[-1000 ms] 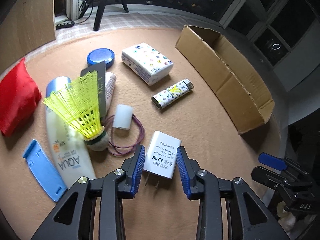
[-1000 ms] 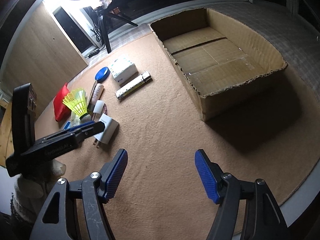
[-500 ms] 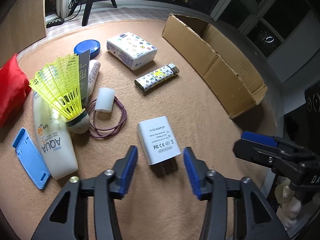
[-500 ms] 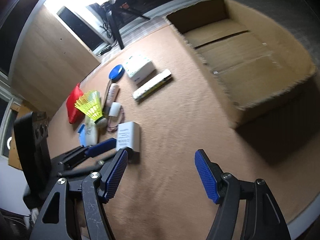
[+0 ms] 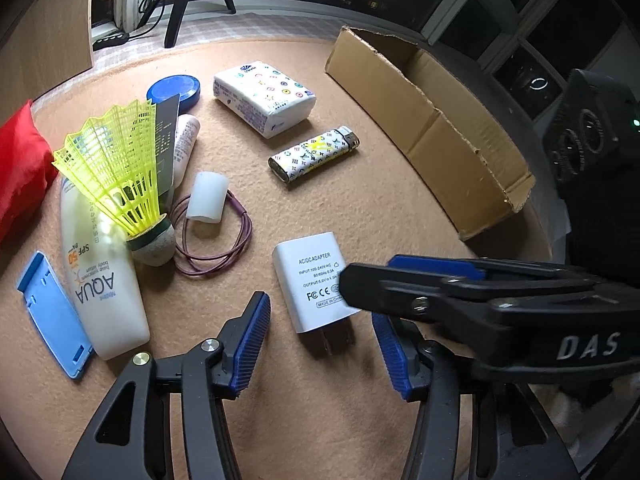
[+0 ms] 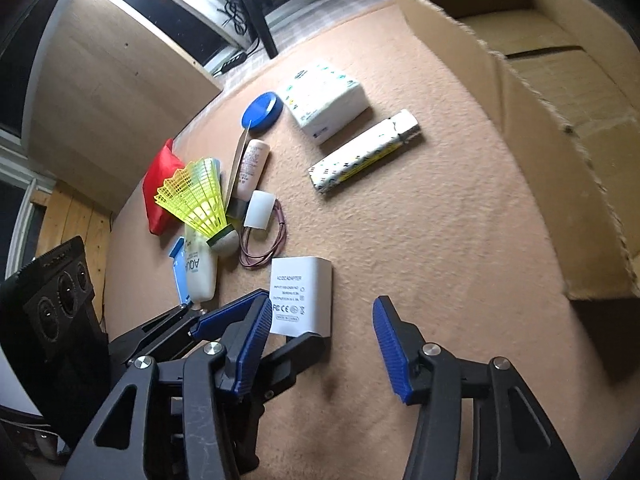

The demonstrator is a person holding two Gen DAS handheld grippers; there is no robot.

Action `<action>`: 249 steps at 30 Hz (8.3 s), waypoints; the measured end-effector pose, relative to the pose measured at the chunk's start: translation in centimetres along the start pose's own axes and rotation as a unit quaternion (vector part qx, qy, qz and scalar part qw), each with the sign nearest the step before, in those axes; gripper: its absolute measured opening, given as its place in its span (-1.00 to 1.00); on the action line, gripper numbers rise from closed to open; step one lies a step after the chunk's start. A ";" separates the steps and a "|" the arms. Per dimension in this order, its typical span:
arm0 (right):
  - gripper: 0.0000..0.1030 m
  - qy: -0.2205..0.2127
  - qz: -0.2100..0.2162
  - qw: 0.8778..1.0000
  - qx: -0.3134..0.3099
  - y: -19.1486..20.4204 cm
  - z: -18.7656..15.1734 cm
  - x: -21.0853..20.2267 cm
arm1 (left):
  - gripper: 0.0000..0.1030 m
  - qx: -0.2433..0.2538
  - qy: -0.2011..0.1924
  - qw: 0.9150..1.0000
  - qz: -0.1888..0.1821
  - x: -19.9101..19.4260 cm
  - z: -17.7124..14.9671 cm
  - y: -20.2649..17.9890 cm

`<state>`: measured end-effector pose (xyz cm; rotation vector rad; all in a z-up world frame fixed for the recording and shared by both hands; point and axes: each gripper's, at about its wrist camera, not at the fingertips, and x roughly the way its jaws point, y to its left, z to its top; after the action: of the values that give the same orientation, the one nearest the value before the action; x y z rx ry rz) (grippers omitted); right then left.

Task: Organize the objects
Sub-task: 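Close the right gripper on the white AC adapter, then carry the adapter over the cardboard box and open the right gripper, then move the right tool back toward the yellow shuttlecock, then close the right gripper on the yellow shuttlecock, then carry the shuttlecock into the cardboard box and open the right gripper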

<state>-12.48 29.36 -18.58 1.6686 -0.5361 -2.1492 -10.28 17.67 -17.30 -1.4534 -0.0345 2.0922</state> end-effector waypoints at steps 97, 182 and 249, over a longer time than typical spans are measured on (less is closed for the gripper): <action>0.09 -0.129 -0.069 0.988 -0.058 -0.5 3.8 -11.1 | 0.32 -0.001 -0.103 0.994 0.041 -6.1 6.4 -4.5; -0.11 0.055 -0.019 0.986 -0.158 6.0 1.7 -0.7 | 0.07 -0.080 -0.047 0.988 0.121 -8.2 -2.2 10.9; -0.31 -0.026 0.022 0.999 -0.017 -7.2 3.8 -12.8 | 0.19 0.081 -0.044 0.992 -0.086 0.4 8.7 -14.1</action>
<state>-13.57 42.25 -10.70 1.5733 -0.5420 -2.1628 -11.64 32.15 -9.35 -1.2184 -0.0232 1.9700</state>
